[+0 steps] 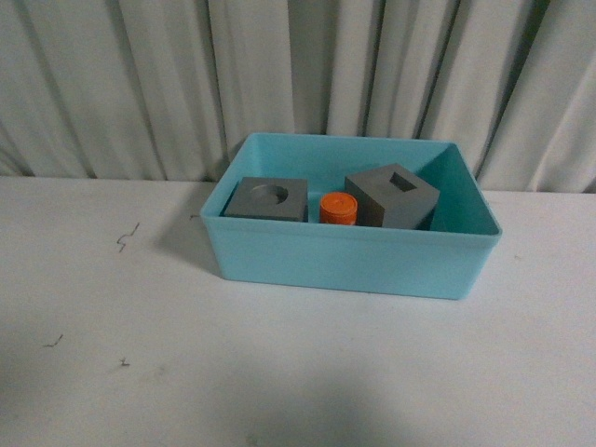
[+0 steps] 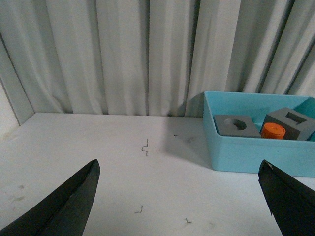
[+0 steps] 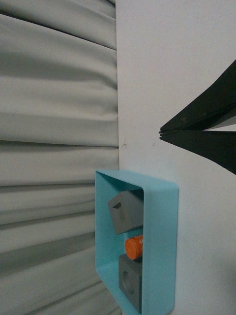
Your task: Place gray and orange parts in blue box
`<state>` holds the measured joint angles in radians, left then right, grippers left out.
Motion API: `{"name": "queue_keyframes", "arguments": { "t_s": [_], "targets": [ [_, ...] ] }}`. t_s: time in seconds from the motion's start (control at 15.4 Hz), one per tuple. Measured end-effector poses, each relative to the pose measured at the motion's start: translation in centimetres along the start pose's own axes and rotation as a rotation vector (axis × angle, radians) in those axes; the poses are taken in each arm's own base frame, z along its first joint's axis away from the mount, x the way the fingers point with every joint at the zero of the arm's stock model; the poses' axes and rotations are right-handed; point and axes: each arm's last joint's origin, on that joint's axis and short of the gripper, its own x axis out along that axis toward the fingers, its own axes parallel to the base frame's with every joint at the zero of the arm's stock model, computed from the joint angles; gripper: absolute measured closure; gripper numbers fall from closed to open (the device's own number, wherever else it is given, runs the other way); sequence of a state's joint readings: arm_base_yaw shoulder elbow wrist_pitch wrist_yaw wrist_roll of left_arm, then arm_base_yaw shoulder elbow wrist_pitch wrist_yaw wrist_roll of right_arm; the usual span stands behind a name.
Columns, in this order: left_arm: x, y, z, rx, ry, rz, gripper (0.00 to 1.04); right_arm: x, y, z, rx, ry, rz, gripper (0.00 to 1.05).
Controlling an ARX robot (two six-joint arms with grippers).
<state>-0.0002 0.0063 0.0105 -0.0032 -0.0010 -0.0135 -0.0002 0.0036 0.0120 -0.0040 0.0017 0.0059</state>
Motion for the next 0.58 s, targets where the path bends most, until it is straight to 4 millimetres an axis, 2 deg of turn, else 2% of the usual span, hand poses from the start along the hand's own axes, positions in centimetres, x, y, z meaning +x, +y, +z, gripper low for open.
{"name": "queue_keyframes", "arguments": {
  "t_s": [0.19,0.26,0.45,0.58],
  "targets": [
    [0.00,0.00,0.00,0.000,0.000,0.000,0.07,0.00,0.00,0.00,0.000,0.000,0.000,1.03],
    [0.00,0.00,0.00,0.000,0.000,0.000,0.07,0.00,0.00,0.00,-0.001,0.000,0.000,0.99],
    [0.00,0.00,0.00,0.000,0.000,0.000,0.07,0.00,0.00,0.00,-0.001,0.000,0.000,0.70],
    [0.00,0.00,0.00,0.000,0.000,0.000,0.07,0.00,0.00,0.00,-0.001,0.000,0.000,0.46]
  ]
}}
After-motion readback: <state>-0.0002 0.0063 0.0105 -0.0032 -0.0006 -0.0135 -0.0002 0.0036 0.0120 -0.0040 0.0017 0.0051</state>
